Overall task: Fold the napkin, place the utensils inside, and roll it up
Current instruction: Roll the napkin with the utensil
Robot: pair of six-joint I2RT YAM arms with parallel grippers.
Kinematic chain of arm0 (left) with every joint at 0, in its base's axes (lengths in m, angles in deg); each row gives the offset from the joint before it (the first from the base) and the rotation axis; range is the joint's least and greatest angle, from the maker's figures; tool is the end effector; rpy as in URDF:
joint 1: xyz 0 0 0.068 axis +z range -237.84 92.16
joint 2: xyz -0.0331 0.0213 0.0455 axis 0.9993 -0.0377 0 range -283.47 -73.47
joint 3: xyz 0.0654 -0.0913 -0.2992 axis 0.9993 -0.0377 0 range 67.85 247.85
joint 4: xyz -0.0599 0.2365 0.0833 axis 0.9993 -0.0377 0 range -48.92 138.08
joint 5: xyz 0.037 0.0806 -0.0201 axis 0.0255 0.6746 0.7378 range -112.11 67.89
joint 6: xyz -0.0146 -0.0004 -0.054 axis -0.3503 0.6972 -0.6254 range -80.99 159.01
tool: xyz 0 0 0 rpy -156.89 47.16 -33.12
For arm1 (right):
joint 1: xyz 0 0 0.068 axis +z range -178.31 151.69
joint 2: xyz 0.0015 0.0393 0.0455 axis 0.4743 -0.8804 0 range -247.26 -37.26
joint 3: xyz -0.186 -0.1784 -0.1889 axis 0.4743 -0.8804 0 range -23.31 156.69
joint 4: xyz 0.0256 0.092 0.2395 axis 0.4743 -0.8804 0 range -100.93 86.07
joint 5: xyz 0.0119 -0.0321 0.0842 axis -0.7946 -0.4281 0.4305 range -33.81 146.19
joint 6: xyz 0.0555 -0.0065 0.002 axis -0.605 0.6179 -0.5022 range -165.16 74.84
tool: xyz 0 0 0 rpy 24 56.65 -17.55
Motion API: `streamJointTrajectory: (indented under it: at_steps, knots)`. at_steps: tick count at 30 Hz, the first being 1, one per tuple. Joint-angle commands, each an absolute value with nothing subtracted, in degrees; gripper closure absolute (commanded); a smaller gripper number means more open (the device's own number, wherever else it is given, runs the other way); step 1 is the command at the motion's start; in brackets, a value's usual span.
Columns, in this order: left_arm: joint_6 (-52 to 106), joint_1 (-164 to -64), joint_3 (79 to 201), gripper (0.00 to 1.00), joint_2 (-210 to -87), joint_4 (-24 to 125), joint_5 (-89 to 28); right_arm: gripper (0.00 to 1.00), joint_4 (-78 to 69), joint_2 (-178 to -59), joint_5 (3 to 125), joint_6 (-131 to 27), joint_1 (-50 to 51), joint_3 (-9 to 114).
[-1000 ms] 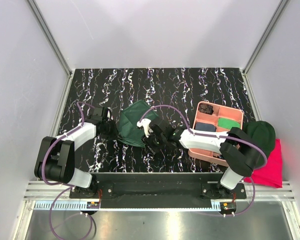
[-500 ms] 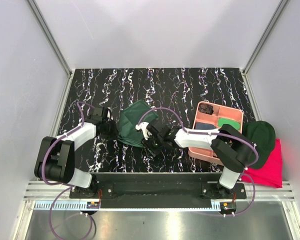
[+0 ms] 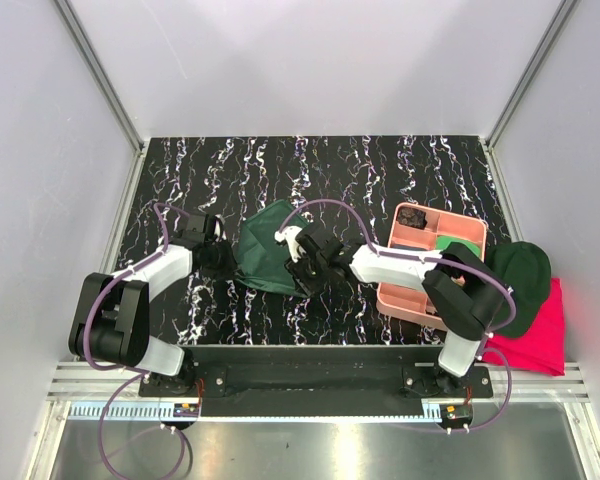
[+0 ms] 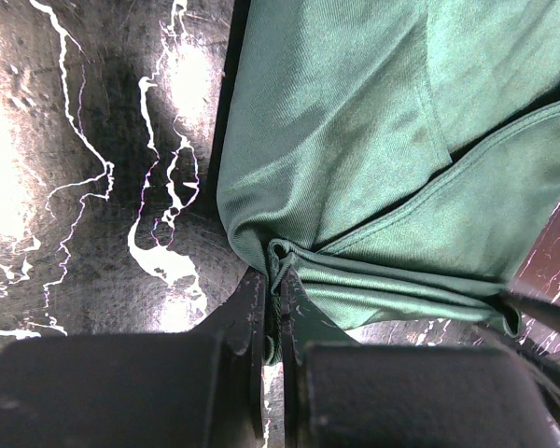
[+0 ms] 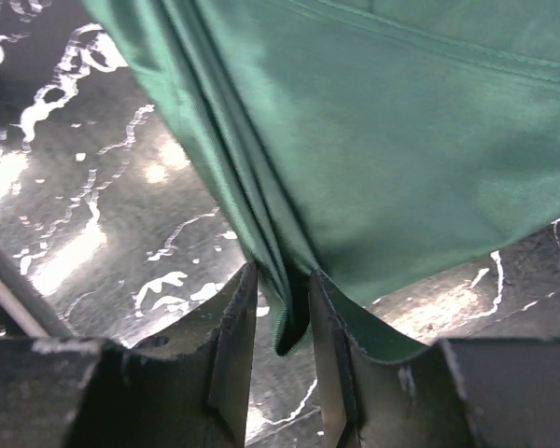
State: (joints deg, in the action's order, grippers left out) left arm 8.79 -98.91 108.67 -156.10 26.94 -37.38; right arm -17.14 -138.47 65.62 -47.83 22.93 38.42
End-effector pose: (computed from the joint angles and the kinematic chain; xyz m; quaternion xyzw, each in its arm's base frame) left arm 0.2437 -0.0581 0.2079 -0.1296 0.9554 -0.2026 0.1714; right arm 0.2285 0.2948 0.2236 -0.4123 0.8499 0.2139 0.2489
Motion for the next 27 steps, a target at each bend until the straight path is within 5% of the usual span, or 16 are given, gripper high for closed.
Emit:
streamJointTrajectory:
  at_steps: [1,9,18,27]
  knots:
    - [9.7,-98.6,110.7,1.0,-156.7,27.3,-38.1,0.62,-17.9,-140.9,65.0,-46.6,21.8,40.3]
    - [9.7,-98.6,110.7,1.0,-156.7,27.4,-38.0,0.64,-18.3,-141.2,64.3,-47.8,21.7,38.6]
    - [9.7,-98.6,110.6,1.0,-156.3,27.4,-38.0,0.94,-19.4,-142.0,56.6,-48.8,21.7,37.1]
    - [9.6,-98.6,110.4,1.0,-155.6,27.1,-36.5,0.96,-21.6,-143.3,55.1,-48.4,21.6,38.2]
